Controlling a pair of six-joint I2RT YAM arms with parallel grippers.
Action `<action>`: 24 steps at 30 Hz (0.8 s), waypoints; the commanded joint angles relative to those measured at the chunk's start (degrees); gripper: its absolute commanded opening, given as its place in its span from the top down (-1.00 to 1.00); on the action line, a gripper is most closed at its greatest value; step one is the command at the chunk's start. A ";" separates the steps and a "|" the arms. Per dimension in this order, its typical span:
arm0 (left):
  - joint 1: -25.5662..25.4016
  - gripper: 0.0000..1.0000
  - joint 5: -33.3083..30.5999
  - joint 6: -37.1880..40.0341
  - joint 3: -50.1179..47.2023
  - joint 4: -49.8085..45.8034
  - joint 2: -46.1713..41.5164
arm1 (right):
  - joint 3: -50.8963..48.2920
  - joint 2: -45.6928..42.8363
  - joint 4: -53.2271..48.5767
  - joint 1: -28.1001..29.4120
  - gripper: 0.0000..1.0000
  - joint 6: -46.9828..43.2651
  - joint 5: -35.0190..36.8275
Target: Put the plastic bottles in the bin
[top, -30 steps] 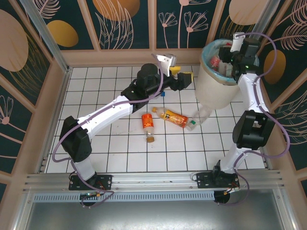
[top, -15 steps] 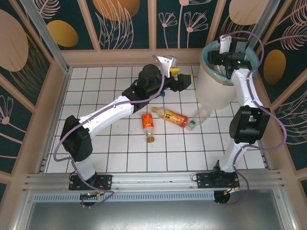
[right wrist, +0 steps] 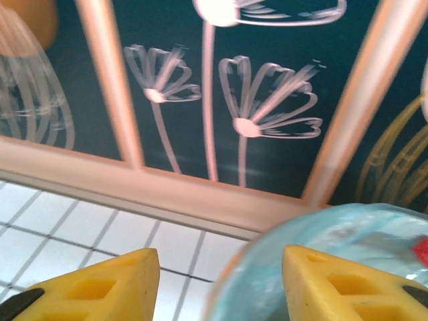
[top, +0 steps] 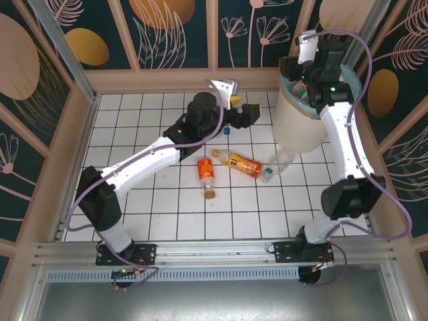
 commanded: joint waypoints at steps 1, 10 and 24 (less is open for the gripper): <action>-0.07 -0.74 -4.31 2.01 -1.88 -1.12 -4.73 | -5.41 -5.88 2.31 4.81 -0.04 1.23 -0.71; 0.02 -0.79 -15.41 1.33 -15.99 -7.12 -16.77 | -24.51 -13.59 2.95 20.02 -0.14 3.22 -5.39; 0.05 -0.83 -28.35 -9.61 -40.29 -17.93 -37.44 | -26.82 9.18 -4.53 26.78 -0.30 -1.63 4.31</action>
